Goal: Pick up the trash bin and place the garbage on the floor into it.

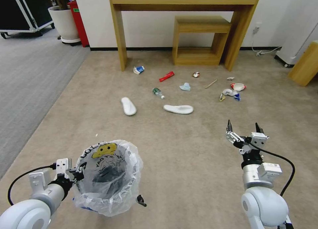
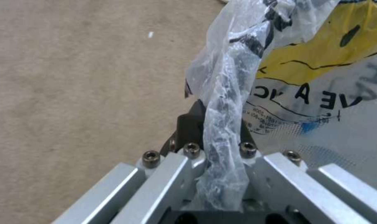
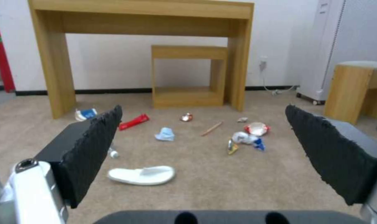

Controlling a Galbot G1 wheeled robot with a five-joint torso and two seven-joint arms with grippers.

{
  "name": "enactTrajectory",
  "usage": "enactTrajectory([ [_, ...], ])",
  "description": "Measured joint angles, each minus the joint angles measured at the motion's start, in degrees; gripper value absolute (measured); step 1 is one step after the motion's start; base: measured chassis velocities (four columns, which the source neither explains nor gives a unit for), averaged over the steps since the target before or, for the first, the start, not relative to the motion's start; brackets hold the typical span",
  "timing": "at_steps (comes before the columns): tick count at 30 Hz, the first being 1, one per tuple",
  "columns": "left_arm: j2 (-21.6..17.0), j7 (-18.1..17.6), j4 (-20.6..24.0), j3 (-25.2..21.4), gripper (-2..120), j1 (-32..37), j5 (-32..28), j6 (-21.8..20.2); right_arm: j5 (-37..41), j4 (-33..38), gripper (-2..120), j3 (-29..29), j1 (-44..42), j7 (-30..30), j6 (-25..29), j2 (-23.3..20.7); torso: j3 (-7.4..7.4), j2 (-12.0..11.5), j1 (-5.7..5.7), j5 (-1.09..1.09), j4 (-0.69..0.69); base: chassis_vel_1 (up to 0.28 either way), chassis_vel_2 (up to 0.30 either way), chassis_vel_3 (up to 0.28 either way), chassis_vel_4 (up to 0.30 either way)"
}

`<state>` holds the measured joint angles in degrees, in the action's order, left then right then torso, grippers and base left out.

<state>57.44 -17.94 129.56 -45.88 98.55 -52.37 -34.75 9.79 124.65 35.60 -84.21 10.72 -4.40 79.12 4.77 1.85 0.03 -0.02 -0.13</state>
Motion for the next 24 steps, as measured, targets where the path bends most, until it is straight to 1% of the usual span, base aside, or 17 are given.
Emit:
enactTrajectory([
  [6,0.35,0.07,-0.27,0.01,1,0.23,0.35,0.13,0.23,-0.36,100,-0.01,0.13,-0.01,0.97,-0.23,0.00,0.00,0.00,0.01,0.00,0.195,0.164,-0.189,-0.157],
  [9,0.31,0.10,-0.30,0.08,1,0.26,0.41,0.13,0.50,-0.52,100,-0.04,0.12,-0.05,1.75,-0.30,0.00,0.00,0.00,0.01,0.00,0.111,0.125,-0.133,-0.124],
  [12,0.12,0.10,-0.31,0.20,1,0.37,0.38,0.12,0.68,-0.93,100,-0.06,0.10,-0.13,3.21,-0.36,0.00,0.00,0.00,0.02,0.00,0.056,0.059,-0.031,-0.064],
  [18,0.04,0.12,-0.37,0.43,1,0.45,0.26,0.02,1.02,-0.99,100,0.13,-0.12,-0.20,4.08,-0.54,0.00,0.00,0.00,0.02,-0.01,0.009,0.003,-0.002,-0.007],
  [24,0.21,0.12,-0.85,0.52,1,0.05,0.19,-0.01,0.71,-0.46,100,0.22,-0.44,-0.22,1.84,-0.52,0.00,0.00,0.00,0.02,0.00,0.000,0.000,0.000,0.000],
])
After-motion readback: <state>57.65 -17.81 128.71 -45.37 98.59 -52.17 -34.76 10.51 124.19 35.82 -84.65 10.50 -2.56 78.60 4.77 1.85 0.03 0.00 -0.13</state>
